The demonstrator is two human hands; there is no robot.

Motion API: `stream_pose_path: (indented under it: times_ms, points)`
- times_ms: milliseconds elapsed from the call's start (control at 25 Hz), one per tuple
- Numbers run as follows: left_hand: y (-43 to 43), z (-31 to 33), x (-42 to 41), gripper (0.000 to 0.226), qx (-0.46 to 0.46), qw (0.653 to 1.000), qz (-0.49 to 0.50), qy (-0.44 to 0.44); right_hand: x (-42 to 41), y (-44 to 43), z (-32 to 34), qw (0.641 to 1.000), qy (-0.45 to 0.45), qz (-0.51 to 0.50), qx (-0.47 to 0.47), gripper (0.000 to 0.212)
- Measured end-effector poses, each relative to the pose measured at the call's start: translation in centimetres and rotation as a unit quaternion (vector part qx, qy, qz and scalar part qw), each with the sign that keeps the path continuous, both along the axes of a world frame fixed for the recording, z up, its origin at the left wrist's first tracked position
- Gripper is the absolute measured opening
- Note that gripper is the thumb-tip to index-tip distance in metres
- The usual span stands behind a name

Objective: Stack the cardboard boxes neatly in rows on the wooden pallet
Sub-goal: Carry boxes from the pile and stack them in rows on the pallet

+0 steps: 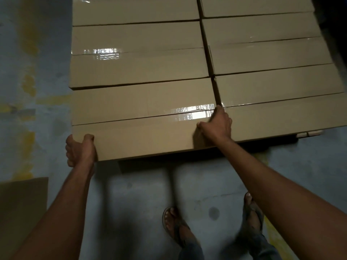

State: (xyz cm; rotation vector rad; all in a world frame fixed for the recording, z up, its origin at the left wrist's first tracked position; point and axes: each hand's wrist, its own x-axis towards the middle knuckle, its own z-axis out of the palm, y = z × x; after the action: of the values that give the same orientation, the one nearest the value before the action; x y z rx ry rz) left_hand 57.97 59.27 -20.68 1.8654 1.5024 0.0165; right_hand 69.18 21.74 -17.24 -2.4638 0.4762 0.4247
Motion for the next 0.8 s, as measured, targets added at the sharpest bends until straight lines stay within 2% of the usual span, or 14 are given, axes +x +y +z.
stream_pose_path:
  times_ms: [160,240,360,440,480,560,640,680,720,800]
  points:
    - [-0.9,-0.3,-0.1,0.072,0.012,1.0,0.005,-0.026,-0.3,-0.9,0.2,0.999,-0.019,-0.025,0.01,0.085]
    - [-1.5,-0.6,-0.4,0.072,0.018,1.0,-0.001,-0.024,-0.5,-1.6,0.3,0.999,-0.039,-0.035,0.005,0.074]
    - [-2.2,-0.8,-0.4,0.07,0.034,0.999,-0.008,-0.009,-1.0,-1.8,0.3,0.993,-0.075,0.03,-0.089,0.056]
    - [-2.8,-0.6,0.1,0.069,0.047,0.999,-0.011,-0.003,-1.0,-2.5,-0.4,0.985,-0.085,0.052,-0.141,0.067]
    - [-3.0,-0.4,0.3,0.069,0.057,0.998,-0.016,0.005,-0.8,-3.0,-0.6,0.987,-0.078,0.039,-0.136,0.072]
    - [-4.0,0.2,0.7,0.073,0.102,0.993,-0.05,0.019,-0.4,-4.8,-0.5,0.994,-0.075,0.001,-0.078,0.066]
    - [-6.8,0.8,1.3,0.079,0.151,0.981,-0.117,-0.016,-0.7,-7.4,-0.7,0.997,-0.07,-0.003,-0.03,0.06]
    - [-9.0,1.0,1.7,0.08,0.159,0.97,-0.176,-0.051,-1.2,-8.9,-0.7,0.998,-0.053,0.016,-0.034,0.066]
    - [-11.7,1.1,2.1,0.081,0.157,0.95,-0.257,-0.08,-1.8,-10.2,-0.5,0.997,-0.025,0.057,-0.052,0.077]
    - [-17.5,0.9,2.9,0.081,0.144,0.877,-0.45,-0.092,-2.8,-12.1,-0.6,0.973,0.047,0.19,-0.123,0.104]
